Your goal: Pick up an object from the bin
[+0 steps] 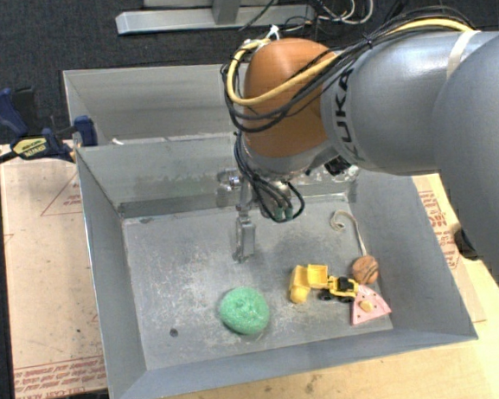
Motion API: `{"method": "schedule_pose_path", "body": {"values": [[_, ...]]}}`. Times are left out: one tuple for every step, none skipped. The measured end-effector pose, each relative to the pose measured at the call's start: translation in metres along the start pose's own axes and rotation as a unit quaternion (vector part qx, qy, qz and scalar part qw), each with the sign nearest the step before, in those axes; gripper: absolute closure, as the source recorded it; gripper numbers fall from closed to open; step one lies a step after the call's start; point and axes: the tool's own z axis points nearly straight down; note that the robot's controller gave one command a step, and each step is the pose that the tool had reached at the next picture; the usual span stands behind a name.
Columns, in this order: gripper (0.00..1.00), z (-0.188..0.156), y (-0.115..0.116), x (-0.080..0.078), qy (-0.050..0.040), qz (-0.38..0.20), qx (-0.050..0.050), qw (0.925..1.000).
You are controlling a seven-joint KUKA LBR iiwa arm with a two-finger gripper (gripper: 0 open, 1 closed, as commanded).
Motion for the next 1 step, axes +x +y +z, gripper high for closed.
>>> {"method": "schedule_pose_path", "body": {"values": [[0.0,-0.0052,-0.0006,-0.0012,-0.0034,0.001,0.0,1.0]]}}
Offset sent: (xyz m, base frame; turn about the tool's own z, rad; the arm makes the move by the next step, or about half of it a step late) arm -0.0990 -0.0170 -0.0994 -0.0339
